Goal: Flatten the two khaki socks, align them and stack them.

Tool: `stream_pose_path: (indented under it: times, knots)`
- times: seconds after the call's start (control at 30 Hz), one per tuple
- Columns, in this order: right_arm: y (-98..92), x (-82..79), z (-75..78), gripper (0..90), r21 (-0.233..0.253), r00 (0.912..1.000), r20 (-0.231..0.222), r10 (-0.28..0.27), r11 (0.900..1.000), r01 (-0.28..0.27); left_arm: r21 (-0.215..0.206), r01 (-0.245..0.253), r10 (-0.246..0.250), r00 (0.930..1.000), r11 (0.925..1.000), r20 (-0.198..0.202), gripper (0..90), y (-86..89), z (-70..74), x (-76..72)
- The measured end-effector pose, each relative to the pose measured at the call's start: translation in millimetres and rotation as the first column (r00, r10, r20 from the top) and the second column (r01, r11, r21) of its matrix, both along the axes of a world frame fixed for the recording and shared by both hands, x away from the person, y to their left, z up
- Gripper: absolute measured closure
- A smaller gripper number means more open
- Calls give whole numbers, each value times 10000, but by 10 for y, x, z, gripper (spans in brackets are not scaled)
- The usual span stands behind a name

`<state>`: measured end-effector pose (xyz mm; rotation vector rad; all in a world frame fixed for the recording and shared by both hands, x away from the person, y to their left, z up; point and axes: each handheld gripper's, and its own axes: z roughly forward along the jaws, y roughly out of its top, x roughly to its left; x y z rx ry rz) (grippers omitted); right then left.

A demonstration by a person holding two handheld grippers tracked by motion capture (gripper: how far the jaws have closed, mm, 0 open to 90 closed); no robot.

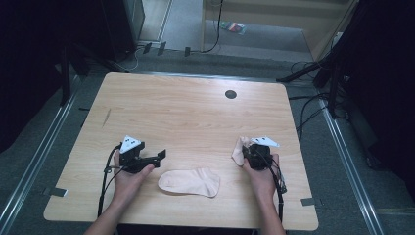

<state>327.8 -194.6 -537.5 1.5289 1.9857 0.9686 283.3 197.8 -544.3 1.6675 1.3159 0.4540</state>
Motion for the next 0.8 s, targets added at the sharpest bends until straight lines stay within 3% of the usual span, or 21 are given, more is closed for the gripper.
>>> stream_pose_path:
  times: [0.2,0.33,0.47,0.8]
  knots:
    - [126,-34,183,804,343,9992,395,78,9994,-91,81,17,-17,10000,10000,-33,62,-16,-5,3]
    - [297,-63,298,804,391,9974,547,466,9980,-488,243,42,-42,10000,9997,2,63,-31,-5,1]
    - [475,-76,355,804,632,9958,591,706,9952,-743,277,77,-77,10000,9996,1,63,-36,-4,1]
    - [1045,-50,385,803,669,9873,527,1496,9860,-1530,289,77,-78,10000,9996,24,64,-45,-4,-4]
